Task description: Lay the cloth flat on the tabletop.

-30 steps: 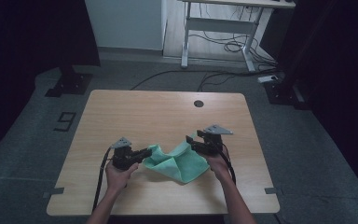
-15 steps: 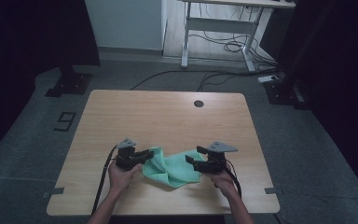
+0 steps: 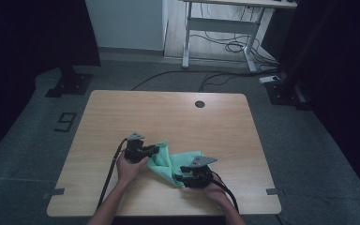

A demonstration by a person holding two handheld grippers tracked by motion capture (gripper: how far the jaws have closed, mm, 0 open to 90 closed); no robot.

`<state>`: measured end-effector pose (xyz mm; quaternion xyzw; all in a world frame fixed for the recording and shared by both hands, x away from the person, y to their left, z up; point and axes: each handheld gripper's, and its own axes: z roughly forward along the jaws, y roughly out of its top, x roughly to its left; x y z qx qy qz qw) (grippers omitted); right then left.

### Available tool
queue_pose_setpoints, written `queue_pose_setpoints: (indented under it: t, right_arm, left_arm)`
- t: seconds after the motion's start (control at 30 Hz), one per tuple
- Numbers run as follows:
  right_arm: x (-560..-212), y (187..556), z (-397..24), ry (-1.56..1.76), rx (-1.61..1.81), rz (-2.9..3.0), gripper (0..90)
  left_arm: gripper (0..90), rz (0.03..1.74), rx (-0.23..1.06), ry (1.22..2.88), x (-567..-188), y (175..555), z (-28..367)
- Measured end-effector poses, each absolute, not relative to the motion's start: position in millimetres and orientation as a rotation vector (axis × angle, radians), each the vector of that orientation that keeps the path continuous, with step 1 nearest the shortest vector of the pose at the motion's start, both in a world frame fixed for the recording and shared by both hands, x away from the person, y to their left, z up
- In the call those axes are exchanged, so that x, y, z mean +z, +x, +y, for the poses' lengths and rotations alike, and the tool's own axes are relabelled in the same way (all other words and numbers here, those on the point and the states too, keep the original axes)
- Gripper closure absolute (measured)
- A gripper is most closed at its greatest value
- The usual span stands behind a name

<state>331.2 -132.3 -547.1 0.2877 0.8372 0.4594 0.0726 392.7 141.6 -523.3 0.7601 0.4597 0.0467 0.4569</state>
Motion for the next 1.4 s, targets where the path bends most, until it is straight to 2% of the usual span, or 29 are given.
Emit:
queue_pose_setpoints:
  t: [0.03,0.07,0.1,0.13,0.23,0.33,0.53,0.63,0.8,0.9,1.0,1.03,1.07,1.1,1.13,1.17,1.27,1.4]
  right_arm:
    - [-547,331,-132,0.864,1.38,2.515,58.6]
    - [-552,335,-128,0.871,1.339,2.531,71.0]
    - [-552,335,-128,0.871,1.339,2.531,71.0]
    - [-552,338,-128,0.887,1.368,2.532,82.6]
    - [-551,341,-128,0.901,1.387,2.535,87.1]
    - [-549,344,-128,0.93,1.397,2.528,88.0]
    - [-541,351,-130,0.996,1.429,2.465,88.3]
    - [-539,352,-130,0.997,1.432,2.459,88.3]
    - [-539,354,-129,1.01,1.441,2.446,88.2]
    - [-538,353,-128,1.005,1.434,2.446,88.1]
    - [-539,353,-128,1.005,1.436,2.443,88.1]
    - [-538,354,-129,1.007,1.441,2.441,88.2]
    - [-538,354,-129,1.006,1.439,2.441,88.2]
    - [-538,354,-129,1.006,1.439,2.441,88.2]
    - [-537,354,-130,1.008,1.443,2.442,88.2]
    - [-537,354,-131,1.009,1.448,2.441,88.3]
    - [-534,354,-133,1.006,1.454,2.435,88.6]
    - [-530,354,-137,1.006,1.468,2.41,88.9]
  left_arm:
    - [75.0,1.133,0.115,1.874,-523,393,142]
    - [72.2,1.127,0.108,1.879,-523,392,141]
    - [72.2,1.124,0.101,1.882,-522,391,142]
    - [65.8,1.11,0.094,1.882,-517,387,145]
    - [60.9,1.102,0.116,1.872,-510,380,150]
    - [54.0,1.092,0.148,1.846,-499,368,161]
    - [50.7,1.004,0.127,1.888,-487,325,159]
    - [50.5,0.978,0.098,1.922,-490,318,152]
    - [44.4,0.988,0.086,2.005,-508,323,131]
    - [36.6,0.981,0.059,2.023,-517,330,121]
    - [36.3,0.958,0.064,2.061,-523,333,109]
    - [40.2,0.959,0.086,2.084,-525,333,106]
    - [49.5,0.969,0.113,2.116,-529,334,102]
    - [55.1,0.969,0.113,2.116,-529,334,102]
    - [55.1,0.964,0.115,2.137,-532,334,99]
    - [66.3,0.951,0.117,2.144,-533,333,98]
    - [85.0,0.925,0.148,2.132,-532,330,100]
    - [86.8,0.894,0.169,2.068,-521,324,113]
